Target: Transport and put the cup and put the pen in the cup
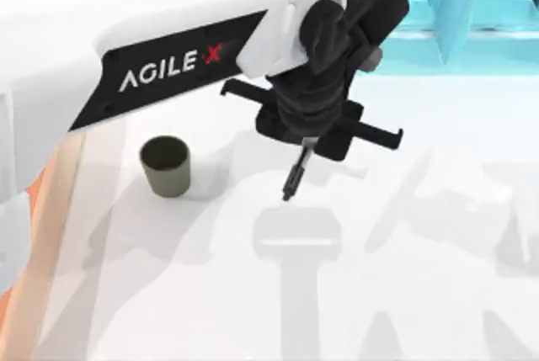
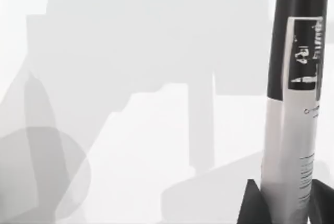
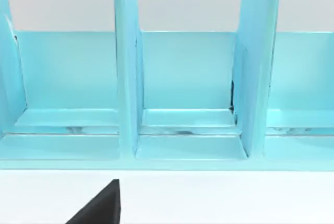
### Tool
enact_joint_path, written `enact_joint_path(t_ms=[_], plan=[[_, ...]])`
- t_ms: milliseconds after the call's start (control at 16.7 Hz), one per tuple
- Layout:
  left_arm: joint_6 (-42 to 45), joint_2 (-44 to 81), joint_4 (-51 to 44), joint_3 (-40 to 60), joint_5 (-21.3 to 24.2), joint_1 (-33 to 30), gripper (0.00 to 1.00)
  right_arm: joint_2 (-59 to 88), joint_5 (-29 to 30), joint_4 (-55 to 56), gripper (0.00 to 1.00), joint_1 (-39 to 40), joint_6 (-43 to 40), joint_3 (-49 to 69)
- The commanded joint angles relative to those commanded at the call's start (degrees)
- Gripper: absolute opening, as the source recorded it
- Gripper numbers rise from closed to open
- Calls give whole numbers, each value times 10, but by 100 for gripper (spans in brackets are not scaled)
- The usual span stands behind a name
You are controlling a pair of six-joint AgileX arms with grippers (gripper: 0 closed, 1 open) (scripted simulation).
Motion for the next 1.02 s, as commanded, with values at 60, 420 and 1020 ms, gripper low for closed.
enact_joint_path(t_ms=[60, 420, 1020], plan=[[7, -10, 46, -19, -1, 12, 0, 0, 0, 0, 100, 0, 0, 0], [61, -95, 379, -180, -6, 94, 0, 0, 0, 0, 100, 0, 0, 0], [155, -302, 934, -568, 17, 191, 0, 0, 0, 0, 100, 0, 0, 0]])
